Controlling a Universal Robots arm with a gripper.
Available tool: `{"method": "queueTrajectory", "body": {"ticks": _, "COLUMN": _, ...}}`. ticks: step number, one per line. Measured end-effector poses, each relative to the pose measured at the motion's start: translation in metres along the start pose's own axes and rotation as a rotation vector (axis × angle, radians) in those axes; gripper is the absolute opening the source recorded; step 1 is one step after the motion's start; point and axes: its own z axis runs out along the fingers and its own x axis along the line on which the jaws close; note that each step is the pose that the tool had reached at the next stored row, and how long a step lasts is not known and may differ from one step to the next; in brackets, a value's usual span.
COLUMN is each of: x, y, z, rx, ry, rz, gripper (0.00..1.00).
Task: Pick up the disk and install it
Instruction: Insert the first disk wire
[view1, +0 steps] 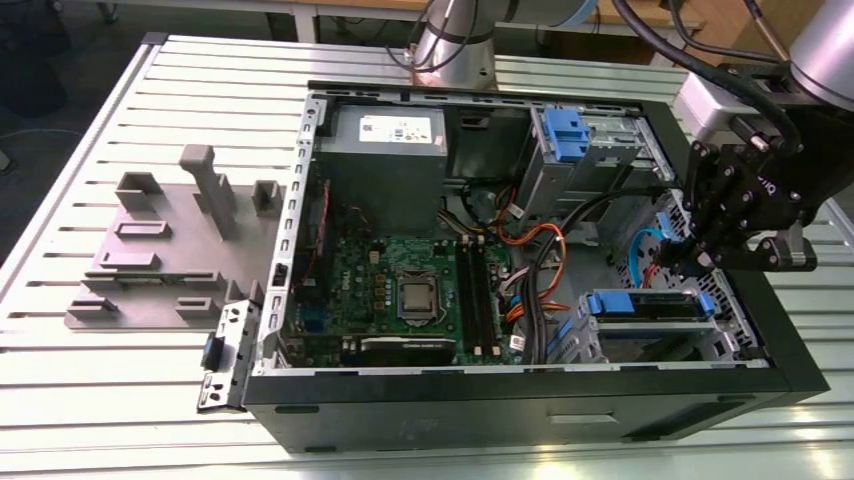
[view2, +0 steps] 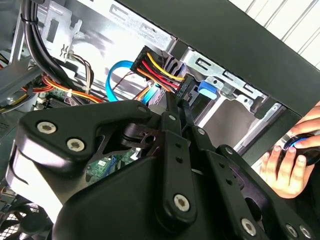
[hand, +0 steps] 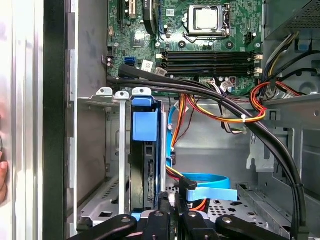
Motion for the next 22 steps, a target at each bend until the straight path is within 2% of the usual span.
{"method": "queueTrajectory", "body": {"ticks": 8, "x": 0.0003, "y": 0.0041, "z": 0.0003, "rx": 0.0050, "ry": -0.0001, "rz": 0.000, "gripper": 0.16}}
{"method": "queueTrajectory", "body": {"ticks": 22, "x": 0.0041, "y": 0.0065, "z": 0.0012, "rx": 0.0086, "ry": -0.0001, "rz": 0.000, "gripper": 0.16}}
